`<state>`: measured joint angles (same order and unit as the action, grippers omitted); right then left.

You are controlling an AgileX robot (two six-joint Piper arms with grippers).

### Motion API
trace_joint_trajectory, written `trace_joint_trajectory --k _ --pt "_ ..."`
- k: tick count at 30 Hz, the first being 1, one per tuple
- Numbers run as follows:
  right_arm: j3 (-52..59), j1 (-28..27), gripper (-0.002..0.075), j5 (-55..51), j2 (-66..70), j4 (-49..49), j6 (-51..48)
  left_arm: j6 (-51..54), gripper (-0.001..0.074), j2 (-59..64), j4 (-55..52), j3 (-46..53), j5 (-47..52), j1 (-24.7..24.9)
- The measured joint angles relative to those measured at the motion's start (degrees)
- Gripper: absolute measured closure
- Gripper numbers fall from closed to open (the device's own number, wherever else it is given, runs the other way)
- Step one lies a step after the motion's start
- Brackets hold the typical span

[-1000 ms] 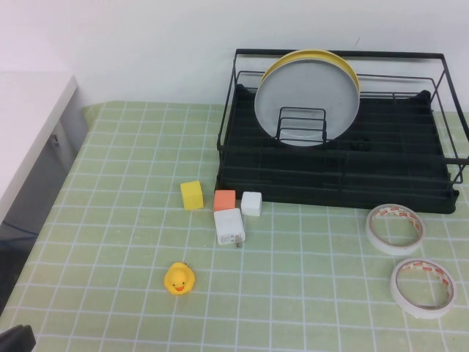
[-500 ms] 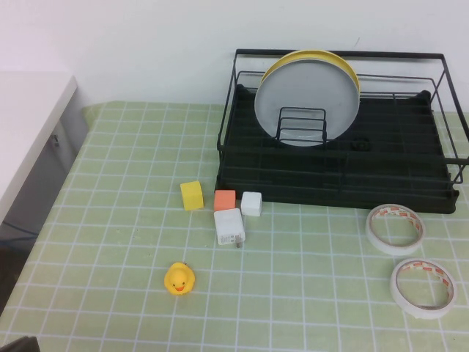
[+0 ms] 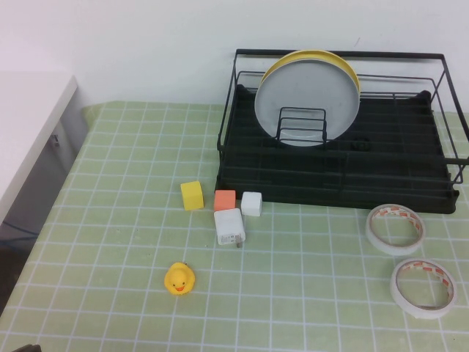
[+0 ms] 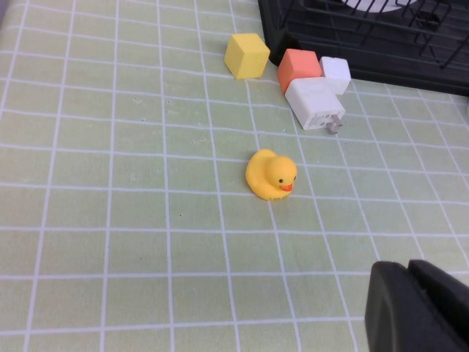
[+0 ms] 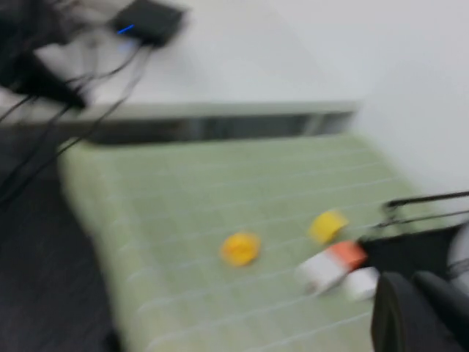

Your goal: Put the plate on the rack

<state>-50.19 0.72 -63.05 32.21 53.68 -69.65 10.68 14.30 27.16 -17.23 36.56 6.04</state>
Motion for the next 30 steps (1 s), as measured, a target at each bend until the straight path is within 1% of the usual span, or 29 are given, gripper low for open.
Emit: trace_joint_trajectory --k 2,4,6,8,10,16,20,22,23,25,30 --pt "0.2 0.0 0.0715 -4.5 -0.8 -2.1 1.2 0.0 0.0736 0.0 0.0 0.0 0.0 0.0" --pt "0.2 0.0 0.0715 -7.3 -1.4 -7.4 5.4 0.0 0.0736 0.0 0.0 0.0 0.0 0.0" --pt "0.5 0.0 0.0715 -7.9 -2.3 -12.6 10.1 0.0 0.0736 0.0 0.0 0.0 0.1 0.0" --pt "1.5 0.0 0.0715 -6.8 -4.0 -15.3 11.1 0.0 0.0736 0.0 0.0 0.0 0.1 0.0" --pt "3.0 0.0 0.0715 -3.7 -6.4 -16.5 11.4 0.0 0.0736 0.0 0.0 0.0 0.2 0.0" --pt "12.0 0.0 0.0715 11.3 -16.0 -18.0 12.7 0.0 0.0736 0.0 0.0 0.0 0.2 0.0" --pt "21.9 0.0 0.0715 24.4 -21.2 -18.2 13.8 0.0 0.0736 0.0 0.0 0.0 0.2 0.0" --pt "26.9 0.0 0.0715 30.9 -23.1 -20.0 15.8 0.0 0.0736 0.0 0.0 0.0 0.2 0.0" --pt "29.6 -0.1 0.0715 33.3 -24.4 -22.4 18.1 0.0 0.0736 0.0 0.0 0.0 0.2 0.0" --pt "34.0 -0.9 0.0715 36.4 -27.1 -30.4 26.2 0.0 0.0736 0.0 0.0 0.0 0.2 0.0" --pt "43.6 -5.0 0.0715 38.5 -32.3 -56.0 60.3 0.0 0.0736 0.0 0.0 0.0 0.2 0.0"
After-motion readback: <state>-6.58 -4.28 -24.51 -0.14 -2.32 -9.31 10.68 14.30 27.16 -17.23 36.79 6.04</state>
